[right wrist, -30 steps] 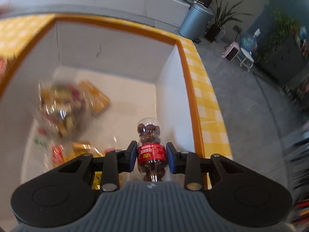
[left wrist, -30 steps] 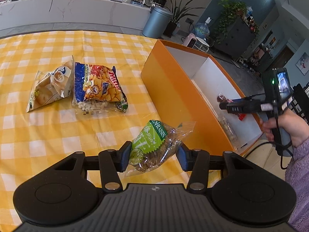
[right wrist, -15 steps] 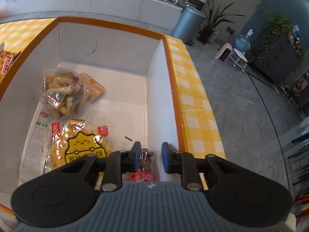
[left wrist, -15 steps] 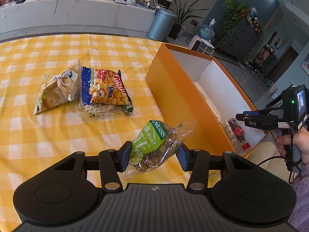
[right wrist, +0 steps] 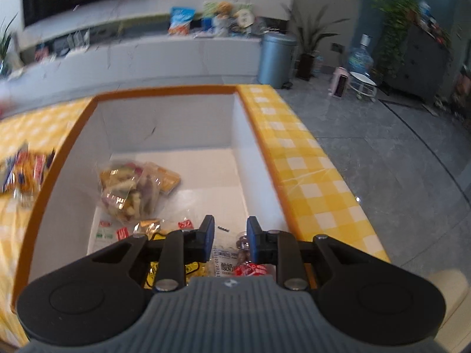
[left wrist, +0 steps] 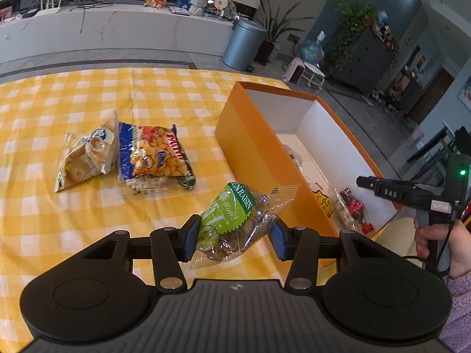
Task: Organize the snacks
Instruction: 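Carry the raisin bag over the box and open the left gripper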
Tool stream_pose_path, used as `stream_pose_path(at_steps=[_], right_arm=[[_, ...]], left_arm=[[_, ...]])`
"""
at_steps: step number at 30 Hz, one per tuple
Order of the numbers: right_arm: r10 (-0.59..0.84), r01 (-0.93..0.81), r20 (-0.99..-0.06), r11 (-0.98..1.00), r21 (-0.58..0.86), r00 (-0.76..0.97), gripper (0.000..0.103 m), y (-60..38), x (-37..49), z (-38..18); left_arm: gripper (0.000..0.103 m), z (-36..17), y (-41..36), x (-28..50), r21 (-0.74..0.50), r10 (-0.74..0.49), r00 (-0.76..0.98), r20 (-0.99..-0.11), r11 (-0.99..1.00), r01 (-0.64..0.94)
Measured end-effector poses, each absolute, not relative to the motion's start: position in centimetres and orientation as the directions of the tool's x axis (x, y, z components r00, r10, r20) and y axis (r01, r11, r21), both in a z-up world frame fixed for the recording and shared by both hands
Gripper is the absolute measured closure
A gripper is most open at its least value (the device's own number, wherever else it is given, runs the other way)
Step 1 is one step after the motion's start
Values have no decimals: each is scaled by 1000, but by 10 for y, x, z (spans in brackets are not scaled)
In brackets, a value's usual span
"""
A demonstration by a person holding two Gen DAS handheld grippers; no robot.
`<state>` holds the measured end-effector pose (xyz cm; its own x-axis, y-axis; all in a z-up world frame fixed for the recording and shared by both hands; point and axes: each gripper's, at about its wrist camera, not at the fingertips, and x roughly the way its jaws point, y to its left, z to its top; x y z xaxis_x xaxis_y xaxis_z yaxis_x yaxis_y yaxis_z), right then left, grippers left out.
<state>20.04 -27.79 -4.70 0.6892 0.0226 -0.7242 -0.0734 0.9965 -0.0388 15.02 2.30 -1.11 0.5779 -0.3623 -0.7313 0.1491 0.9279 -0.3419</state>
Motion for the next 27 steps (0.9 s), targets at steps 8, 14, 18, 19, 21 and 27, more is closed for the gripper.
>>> stream_pose_path(at_steps=[8, 14, 18, 19, 21, 27], right_arm=[[87, -53, -685, 996, 71, 723, 82, -302, 190, -35], [125, -44, -662, 989, 138, 739, 81, -314, 183, -27], [147, -52, -637, 985, 166, 756, 81, -321, 175, -19], [153, -56, -631, 984, 171, 760, 81, -321, 174, -17], [160, -58, -624, 982, 180, 765, 81, -323, 171, -16], [179, -50, -621, 974, 219, 763, 80, -332, 167, -17]], left_arm=[[47, 16, -12, 157, -274, -334, 597, -729, 942, 193], [47, 35, -48, 165, -252, -356, 612, -706, 934, 253], [47, 40, -77, 183, -251, -384, 586, -714, 921, 298], [47, 40, -85, 189, -241, -381, 575, -724, 921, 306], [47, 38, -102, 203, -225, -379, 560, -737, 919, 324], [47, 23, -139, 244, -248, -431, 471, -769, 882, 401]])
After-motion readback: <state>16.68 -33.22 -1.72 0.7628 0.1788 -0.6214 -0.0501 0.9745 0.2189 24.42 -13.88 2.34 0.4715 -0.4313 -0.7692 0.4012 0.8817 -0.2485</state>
